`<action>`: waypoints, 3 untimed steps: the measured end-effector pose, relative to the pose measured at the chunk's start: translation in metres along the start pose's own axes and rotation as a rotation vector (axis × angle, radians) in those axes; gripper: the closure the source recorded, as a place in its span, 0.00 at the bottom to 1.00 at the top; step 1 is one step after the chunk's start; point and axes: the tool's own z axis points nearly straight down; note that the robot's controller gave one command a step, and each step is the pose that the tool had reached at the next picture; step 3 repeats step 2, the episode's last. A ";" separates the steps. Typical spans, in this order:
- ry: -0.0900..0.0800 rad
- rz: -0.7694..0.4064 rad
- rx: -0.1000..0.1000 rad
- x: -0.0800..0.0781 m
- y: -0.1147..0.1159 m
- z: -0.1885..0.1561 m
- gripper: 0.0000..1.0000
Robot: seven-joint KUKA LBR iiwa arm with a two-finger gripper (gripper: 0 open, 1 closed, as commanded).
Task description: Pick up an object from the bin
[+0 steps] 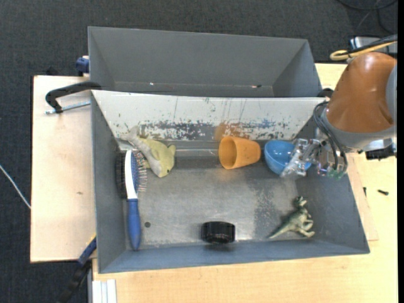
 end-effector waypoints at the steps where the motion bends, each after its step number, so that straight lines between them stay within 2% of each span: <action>1: 0.005 0.000 0.000 -0.001 0.000 -0.005 1.00; 2: 0.001 -0.001 0.000 -0.003 0.001 -0.044 1.00; 3: 0.001 -0.001 0.000 -0.003 0.001 -0.044 1.00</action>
Offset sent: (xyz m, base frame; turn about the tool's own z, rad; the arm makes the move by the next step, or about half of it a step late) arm -0.0001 -0.0001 0.0034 0.0000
